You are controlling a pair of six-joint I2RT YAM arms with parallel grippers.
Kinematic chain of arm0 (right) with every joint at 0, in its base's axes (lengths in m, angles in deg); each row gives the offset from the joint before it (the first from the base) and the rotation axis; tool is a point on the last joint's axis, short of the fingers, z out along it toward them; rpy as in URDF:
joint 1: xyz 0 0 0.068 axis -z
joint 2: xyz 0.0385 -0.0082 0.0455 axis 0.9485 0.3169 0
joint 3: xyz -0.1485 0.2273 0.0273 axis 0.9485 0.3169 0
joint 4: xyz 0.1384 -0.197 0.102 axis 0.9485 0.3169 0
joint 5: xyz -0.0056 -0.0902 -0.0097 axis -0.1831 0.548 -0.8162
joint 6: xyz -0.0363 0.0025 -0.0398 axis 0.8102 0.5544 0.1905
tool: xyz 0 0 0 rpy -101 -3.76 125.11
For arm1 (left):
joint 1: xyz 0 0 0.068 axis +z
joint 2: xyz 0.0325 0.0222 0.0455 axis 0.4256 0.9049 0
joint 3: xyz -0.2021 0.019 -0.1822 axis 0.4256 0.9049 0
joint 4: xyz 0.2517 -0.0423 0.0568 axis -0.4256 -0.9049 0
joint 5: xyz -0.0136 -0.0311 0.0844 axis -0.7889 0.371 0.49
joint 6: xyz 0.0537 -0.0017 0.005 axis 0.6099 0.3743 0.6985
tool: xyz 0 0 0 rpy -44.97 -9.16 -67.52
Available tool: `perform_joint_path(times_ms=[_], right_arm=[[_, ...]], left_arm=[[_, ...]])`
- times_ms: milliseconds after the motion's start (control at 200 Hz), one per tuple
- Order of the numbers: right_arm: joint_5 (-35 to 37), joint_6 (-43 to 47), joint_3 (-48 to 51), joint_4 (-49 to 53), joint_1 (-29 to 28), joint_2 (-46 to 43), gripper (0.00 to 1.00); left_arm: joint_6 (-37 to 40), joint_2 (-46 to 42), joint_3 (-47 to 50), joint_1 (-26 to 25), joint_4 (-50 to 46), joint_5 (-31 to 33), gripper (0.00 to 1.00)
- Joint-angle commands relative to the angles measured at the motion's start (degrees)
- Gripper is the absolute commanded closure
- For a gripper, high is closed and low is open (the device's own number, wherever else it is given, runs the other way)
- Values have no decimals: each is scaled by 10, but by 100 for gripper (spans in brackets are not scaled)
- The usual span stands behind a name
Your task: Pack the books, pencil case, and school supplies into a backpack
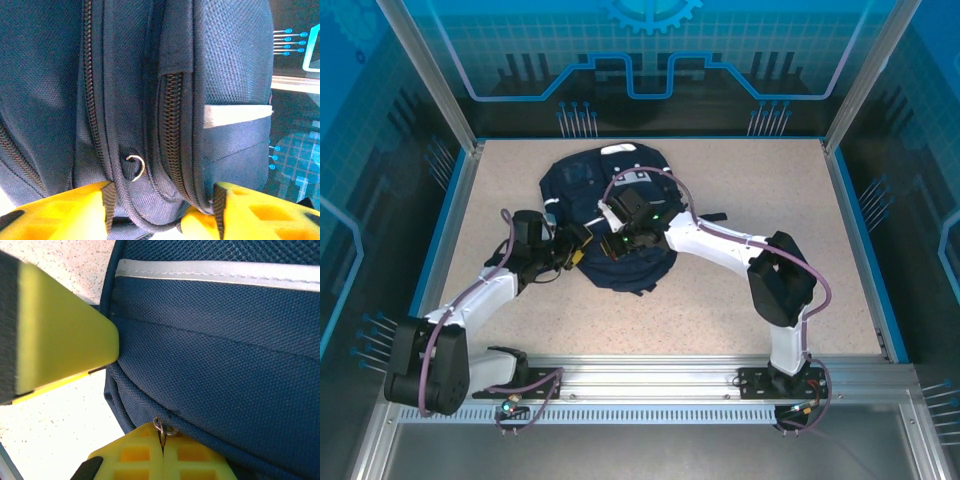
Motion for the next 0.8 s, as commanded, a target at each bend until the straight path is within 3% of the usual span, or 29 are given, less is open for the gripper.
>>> perform_joint_path(times_ms=[0,90,235,350,615,725,795], right_arm=[[-7,10,-26,4,-15,0,100],[-9,7,-26,1,-15,-2,100],[-14,3,-22,-7,-14,-13,100],[-18,4,-19,-8,-16,-20,100],[-12,9,-12,-3,-21,-25,100],[24,10,-9,19,-22,-26,100],[92,12,1,48,-22,-33,100]], left_arm=[[18,-42,-19,0,-28,18,41],[-3,-55,-8,-1,-8,7,42],[-20,-49,-1,-1,19,8,56],[-30,-14,-9,-2,50,-9,61],[-45,49,-25,-5,82,-9,63],[-34,61,-32,-4,71,9,82],[-13,63,-39,-3,46,32,96]])
